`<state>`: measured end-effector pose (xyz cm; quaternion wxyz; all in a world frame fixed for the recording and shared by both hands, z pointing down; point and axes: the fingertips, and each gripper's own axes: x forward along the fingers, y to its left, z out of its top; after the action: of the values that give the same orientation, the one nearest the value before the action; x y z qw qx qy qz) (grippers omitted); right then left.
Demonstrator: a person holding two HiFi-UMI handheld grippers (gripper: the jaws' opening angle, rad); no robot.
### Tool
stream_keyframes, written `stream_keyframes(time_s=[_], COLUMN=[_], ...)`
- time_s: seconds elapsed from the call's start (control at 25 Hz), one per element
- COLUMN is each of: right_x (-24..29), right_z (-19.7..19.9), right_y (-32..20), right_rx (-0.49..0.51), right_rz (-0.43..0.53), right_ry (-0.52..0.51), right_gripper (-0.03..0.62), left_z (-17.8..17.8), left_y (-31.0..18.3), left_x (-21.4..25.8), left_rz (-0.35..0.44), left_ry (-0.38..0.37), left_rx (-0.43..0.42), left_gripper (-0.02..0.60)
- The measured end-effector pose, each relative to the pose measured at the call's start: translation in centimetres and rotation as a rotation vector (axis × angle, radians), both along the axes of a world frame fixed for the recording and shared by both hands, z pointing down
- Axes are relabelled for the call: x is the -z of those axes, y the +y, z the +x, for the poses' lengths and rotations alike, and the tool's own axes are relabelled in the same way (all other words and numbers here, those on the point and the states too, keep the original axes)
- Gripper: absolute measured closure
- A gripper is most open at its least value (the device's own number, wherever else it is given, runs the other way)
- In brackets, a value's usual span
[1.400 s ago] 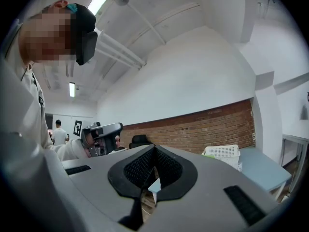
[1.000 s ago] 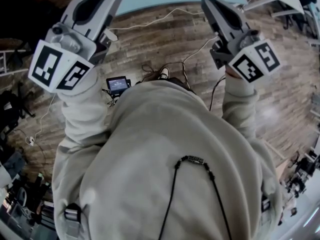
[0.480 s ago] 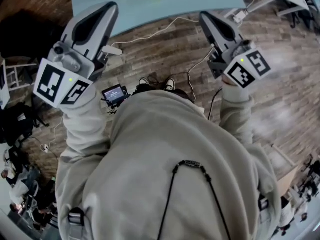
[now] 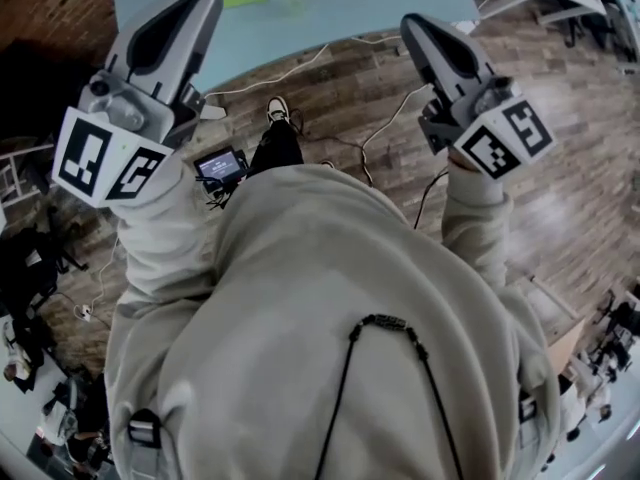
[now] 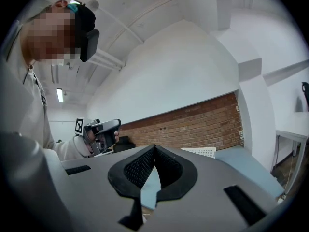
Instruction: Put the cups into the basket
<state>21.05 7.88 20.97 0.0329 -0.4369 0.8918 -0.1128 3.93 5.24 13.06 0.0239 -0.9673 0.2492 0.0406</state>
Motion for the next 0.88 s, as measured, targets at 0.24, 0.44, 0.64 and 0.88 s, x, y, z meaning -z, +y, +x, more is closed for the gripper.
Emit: stream_keyframes(time_s=[0.24, 0.44, 0.64, 0.88], right_x=[1.2, 2.1, 1.2, -0.7], right_z=[-2.6, -5.6, -7.2, -9.0], right_y=[-8.3, -15.0, -20.4, -26.6], right_rx=[-0.001, 0.019, 0.009, -0.014], right_rz=[0.026, 0.034, -0.007, -0.074], right_ry=[0.066, 0.116, 0.132, 0.193], right_gripper=[0.582, 0.582, 0.582, 0.582], left_z=[-2.2, -3.1, -3.7, -4.6], left_y=[-9.1, -15.8, -21.4, -26.9], left_x=[0.0, 0.5, -0.9, -3.2], left_rz=[0.0, 0.017, -0.007, -0.043], left_ry=[0.047, 0.029, 0.01, 0.004], left_rx=[-0.007, -0.04, -0.075, -0.129], left_gripper=[0.586, 0.586, 0.586, 0.586])
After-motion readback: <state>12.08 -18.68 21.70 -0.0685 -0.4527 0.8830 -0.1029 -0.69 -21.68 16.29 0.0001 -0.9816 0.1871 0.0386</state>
